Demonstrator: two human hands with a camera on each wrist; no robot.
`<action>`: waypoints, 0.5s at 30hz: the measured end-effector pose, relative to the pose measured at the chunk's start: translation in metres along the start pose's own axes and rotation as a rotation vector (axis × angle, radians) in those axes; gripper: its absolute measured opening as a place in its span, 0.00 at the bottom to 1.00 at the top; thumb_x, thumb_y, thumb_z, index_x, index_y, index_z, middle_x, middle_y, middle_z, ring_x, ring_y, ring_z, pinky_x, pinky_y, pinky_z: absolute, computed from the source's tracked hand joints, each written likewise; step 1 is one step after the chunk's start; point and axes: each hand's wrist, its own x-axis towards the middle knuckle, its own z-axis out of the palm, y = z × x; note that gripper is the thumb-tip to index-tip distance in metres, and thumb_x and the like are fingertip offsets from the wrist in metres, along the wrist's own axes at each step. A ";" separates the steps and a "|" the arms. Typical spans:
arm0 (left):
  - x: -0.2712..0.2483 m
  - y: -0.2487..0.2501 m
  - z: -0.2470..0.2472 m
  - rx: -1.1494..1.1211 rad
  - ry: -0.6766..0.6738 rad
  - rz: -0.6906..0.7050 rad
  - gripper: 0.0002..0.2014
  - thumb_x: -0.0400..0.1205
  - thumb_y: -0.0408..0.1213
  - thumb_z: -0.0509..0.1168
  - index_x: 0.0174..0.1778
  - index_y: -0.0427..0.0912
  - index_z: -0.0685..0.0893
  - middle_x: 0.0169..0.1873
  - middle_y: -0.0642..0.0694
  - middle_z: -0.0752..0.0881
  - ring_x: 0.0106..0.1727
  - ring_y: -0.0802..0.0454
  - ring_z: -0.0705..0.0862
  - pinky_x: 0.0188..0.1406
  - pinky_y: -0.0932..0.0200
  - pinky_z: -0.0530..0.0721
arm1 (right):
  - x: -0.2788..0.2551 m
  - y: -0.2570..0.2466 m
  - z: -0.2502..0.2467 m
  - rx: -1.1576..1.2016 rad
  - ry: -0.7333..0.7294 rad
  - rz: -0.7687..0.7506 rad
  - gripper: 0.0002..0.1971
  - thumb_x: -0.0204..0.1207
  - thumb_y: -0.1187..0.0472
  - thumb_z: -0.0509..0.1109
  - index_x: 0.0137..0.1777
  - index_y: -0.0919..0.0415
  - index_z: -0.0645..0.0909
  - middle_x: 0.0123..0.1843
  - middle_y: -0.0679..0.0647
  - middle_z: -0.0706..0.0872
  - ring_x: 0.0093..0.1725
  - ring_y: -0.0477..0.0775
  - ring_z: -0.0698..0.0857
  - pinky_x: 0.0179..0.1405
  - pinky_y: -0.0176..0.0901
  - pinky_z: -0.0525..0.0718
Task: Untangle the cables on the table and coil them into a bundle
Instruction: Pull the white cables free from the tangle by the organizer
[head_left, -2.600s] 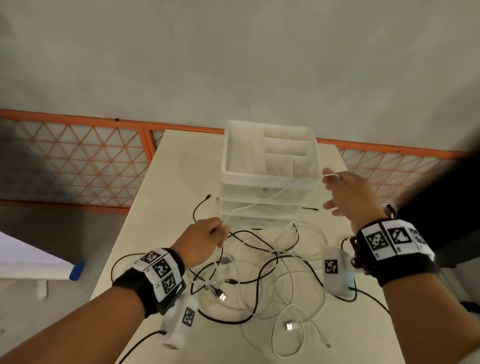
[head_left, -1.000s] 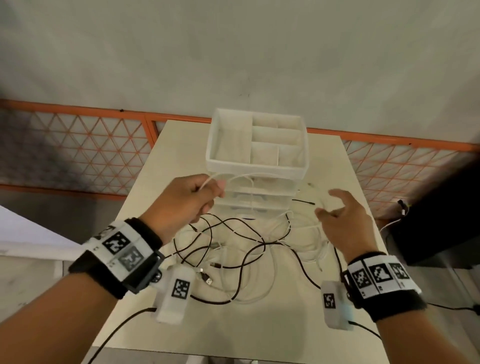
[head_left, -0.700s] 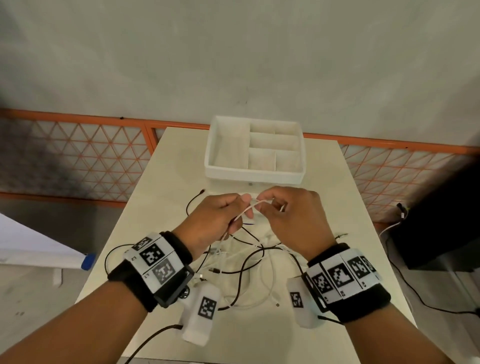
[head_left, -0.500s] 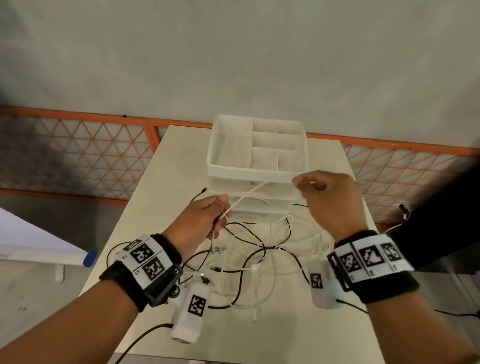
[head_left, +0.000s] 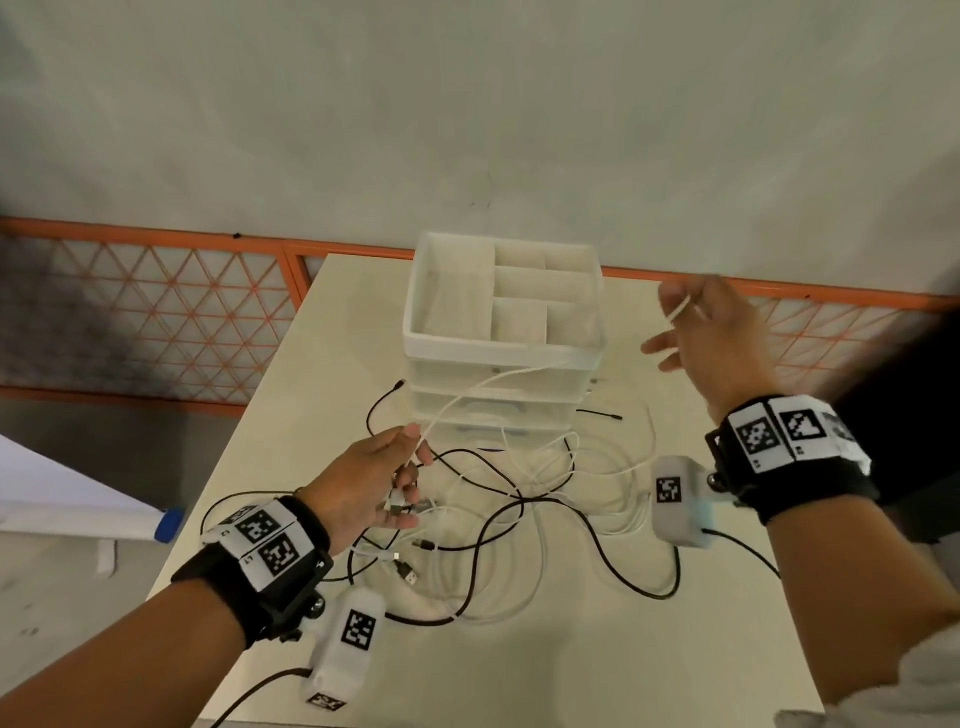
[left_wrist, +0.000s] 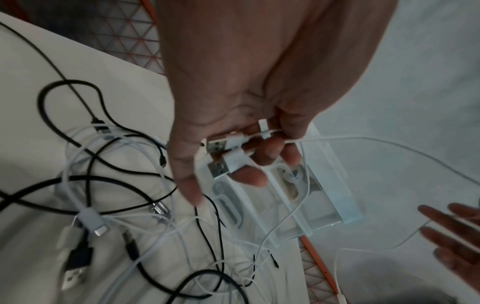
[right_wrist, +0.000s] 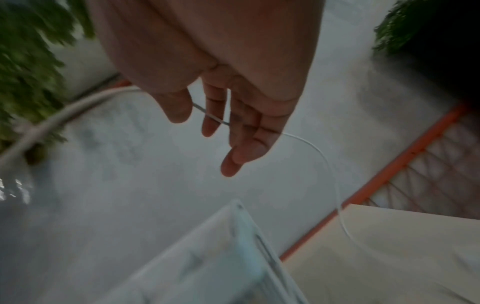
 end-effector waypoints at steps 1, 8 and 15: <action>0.000 0.000 -0.001 -0.029 0.015 0.012 0.18 0.87 0.54 0.58 0.44 0.44 0.82 0.28 0.49 0.69 0.32 0.51 0.74 0.35 0.52 0.81 | -0.003 0.018 0.000 -0.032 -0.075 0.043 0.12 0.81 0.62 0.67 0.48 0.40 0.80 0.63 0.44 0.85 0.42 0.59 0.94 0.35 0.50 0.87; -0.002 0.022 0.002 0.075 0.039 0.185 0.16 0.89 0.46 0.56 0.44 0.39 0.83 0.26 0.50 0.63 0.24 0.56 0.60 0.19 0.65 0.57 | -0.053 0.073 0.021 -0.438 -0.475 0.260 0.38 0.74 0.65 0.71 0.82 0.40 0.67 0.60 0.47 0.86 0.50 0.50 0.87 0.54 0.44 0.84; -0.015 0.058 0.042 0.163 -0.154 0.372 0.19 0.89 0.45 0.56 0.40 0.40 0.85 0.26 0.48 0.67 0.27 0.52 0.65 0.25 0.59 0.62 | -0.090 0.022 0.079 -0.313 -0.618 -0.030 0.04 0.76 0.48 0.76 0.45 0.44 0.85 0.21 0.42 0.80 0.27 0.40 0.81 0.35 0.34 0.75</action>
